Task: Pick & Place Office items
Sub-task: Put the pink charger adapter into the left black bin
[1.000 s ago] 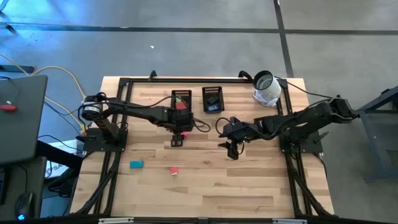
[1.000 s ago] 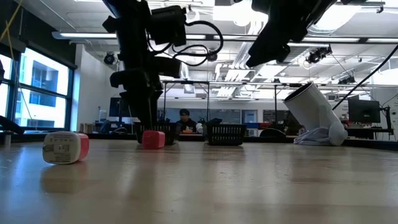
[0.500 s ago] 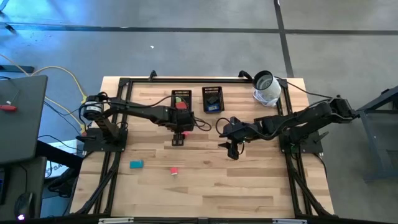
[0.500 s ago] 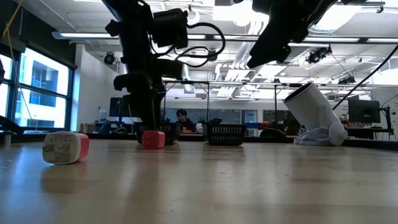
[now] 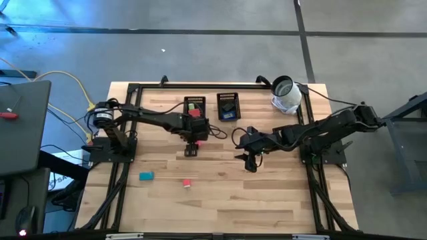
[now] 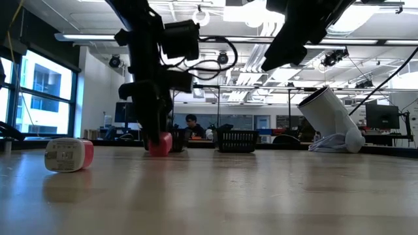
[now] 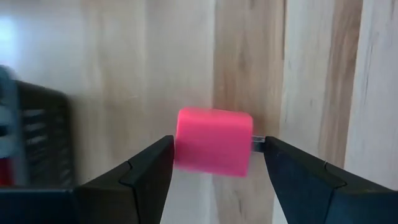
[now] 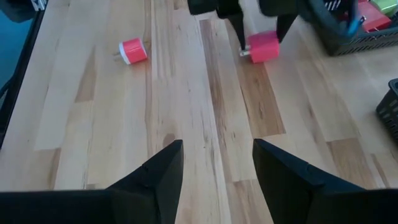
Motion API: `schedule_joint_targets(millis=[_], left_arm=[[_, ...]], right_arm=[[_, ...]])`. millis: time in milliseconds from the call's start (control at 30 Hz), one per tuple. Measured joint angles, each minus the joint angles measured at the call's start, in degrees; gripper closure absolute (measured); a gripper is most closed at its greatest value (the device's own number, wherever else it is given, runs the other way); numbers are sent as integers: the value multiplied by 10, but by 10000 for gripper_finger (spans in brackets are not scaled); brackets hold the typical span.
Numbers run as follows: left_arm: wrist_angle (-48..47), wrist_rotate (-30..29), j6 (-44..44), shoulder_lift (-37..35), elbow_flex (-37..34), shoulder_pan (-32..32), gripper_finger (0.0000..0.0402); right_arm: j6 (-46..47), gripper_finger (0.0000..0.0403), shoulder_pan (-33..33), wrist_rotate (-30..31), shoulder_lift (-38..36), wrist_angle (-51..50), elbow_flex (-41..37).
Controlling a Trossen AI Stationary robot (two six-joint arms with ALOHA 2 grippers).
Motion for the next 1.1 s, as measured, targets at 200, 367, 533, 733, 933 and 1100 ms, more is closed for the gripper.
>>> schedule_joint_targets(millis=[200, 367, 533, 733, 933, 1100], left_arm=[[0, 2, 0, 14, 1, 0, 163], [-2, 5, -2, 14, 1, 0, 179], [-3, 8, -2, 14, 1, 0, 237], [-4, 8, -12, 14, 2, 0, 241], [-10, 3, -26, 9, 1, 0, 241], [-27, -54, -31, -16, -2, -11, 241]], right_arm=[[0, 223, 0, 1, 0, -1, 0], [0, 223, 0, 1, 0, 0, 0], [0, 223, 0, 1, 0, 0, 0], [0, 223, 0, 0, 0, 0, 0], [0, 223, 0, 4, 0, 0, 0], [0, 223, 0, 26, 0, 0, 0]])
